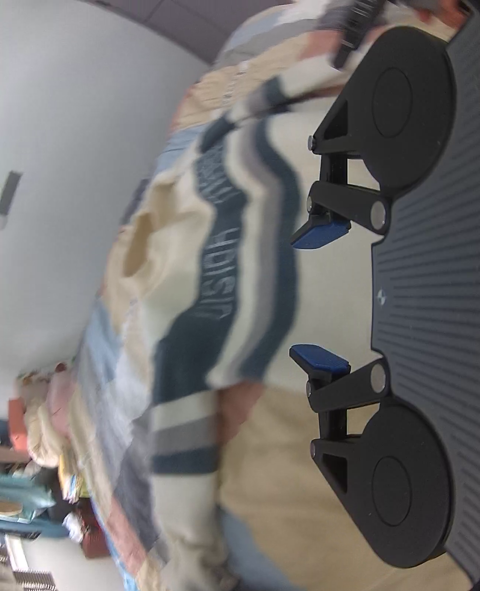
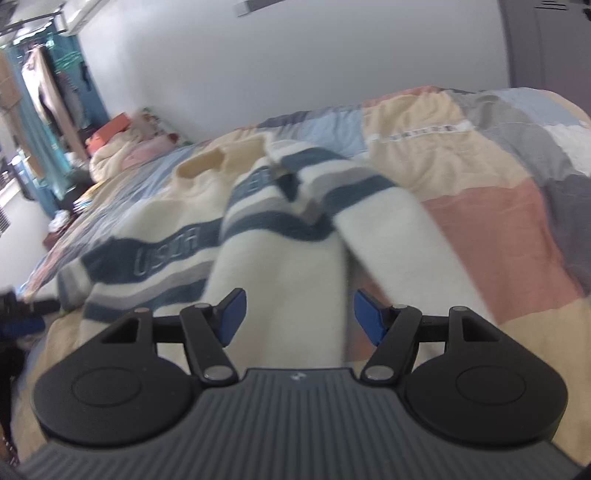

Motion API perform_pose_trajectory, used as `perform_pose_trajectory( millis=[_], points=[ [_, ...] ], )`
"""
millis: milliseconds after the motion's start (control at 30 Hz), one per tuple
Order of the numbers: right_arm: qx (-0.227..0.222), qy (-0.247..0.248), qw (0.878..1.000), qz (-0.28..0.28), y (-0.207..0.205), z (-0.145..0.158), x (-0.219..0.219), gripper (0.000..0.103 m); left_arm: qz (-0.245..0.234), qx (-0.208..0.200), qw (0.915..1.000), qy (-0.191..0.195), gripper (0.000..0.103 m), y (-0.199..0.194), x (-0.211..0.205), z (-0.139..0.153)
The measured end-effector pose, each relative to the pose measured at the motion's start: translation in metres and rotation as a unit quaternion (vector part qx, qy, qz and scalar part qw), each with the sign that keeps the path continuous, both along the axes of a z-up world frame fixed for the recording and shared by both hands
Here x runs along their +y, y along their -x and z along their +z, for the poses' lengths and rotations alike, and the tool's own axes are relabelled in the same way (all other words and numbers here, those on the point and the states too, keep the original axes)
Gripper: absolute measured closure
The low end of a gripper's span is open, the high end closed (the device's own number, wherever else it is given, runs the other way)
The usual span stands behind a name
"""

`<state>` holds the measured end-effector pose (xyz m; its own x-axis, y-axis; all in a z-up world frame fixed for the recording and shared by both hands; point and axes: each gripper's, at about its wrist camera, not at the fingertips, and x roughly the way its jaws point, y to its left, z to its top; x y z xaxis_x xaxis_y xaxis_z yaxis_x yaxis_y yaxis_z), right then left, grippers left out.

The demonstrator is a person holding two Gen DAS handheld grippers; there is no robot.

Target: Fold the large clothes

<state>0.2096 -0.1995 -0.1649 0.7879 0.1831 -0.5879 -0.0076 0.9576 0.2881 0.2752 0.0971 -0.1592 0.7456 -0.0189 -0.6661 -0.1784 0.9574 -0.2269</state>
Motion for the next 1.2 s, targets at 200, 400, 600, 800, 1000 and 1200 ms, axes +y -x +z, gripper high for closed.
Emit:
perform_pose_trajectory(
  millis=[200,400,600,800,1000,1200],
  points=[
    [0.028,0.044,0.994,-0.096,-0.014,-0.010,-0.026,0.036,-0.035,0.024,0.9990,0.016,0.040,-0.008,-0.008,-0.041],
    [0.062,0.072,0.980,-0.177,-0.022,-0.026,-0.039,0.011,-0.065,-0.002,0.9979,-0.005,0.040,-0.008,-0.021,-0.051],
    [0.103,0.076,0.971,-0.204,-0.034,-0.045,-0.040,0.011,-0.080,-0.008,0.9968,0.003,0.040,-0.015,-0.020,-0.060],
    [0.124,0.040,0.966,-0.223,-0.039,-0.060,-0.043,0.011,-0.071,-0.001,0.9968,0.036,0.040,-0.023,-0.010,-0.068],
    [0.114,0.026,0.970,-0.213,-0.037,-0.051,-0.039,0.049,-0.050,-0.004,0.9964,0.068,0.040,-0.023,0.003,-0.066],
    [0.092,0.044,0.974,-0.202,-0.046,-0.018,-0.044,0.085,-0.041,-0.015,0.9962,0.075,0.040,-0.016,0.007,-0.059]
  ],
)
